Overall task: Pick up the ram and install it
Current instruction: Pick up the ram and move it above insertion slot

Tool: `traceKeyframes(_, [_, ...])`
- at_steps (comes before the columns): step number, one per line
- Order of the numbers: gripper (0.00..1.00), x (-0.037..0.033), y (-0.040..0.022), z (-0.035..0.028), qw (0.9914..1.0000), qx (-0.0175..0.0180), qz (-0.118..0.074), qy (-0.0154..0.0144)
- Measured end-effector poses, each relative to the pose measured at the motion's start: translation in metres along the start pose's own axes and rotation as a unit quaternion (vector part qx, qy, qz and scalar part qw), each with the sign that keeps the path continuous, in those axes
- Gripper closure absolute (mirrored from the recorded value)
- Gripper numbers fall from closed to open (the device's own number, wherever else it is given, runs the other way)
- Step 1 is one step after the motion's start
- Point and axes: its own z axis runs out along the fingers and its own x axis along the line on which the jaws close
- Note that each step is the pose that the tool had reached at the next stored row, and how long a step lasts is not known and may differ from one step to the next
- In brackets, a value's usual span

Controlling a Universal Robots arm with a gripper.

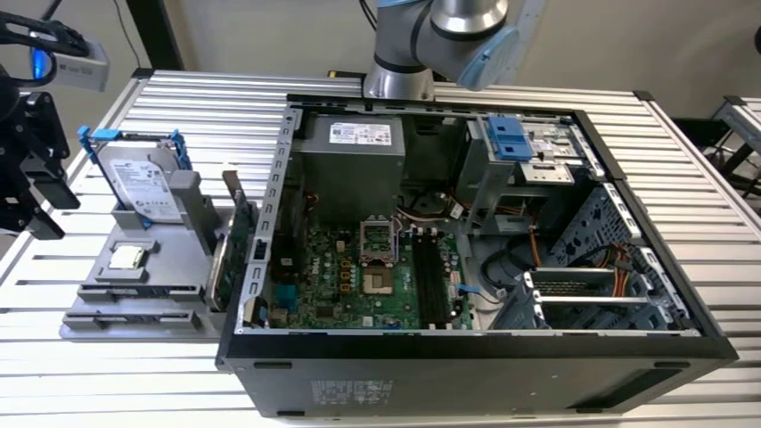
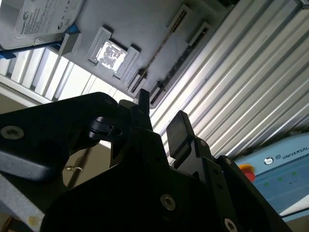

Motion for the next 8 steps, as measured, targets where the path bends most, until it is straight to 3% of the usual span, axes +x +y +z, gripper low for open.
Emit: traceKeyframes(8, [0.00,0.0001,0.0000,0.0031,1.00000,0.0000,0.000,0.0000])
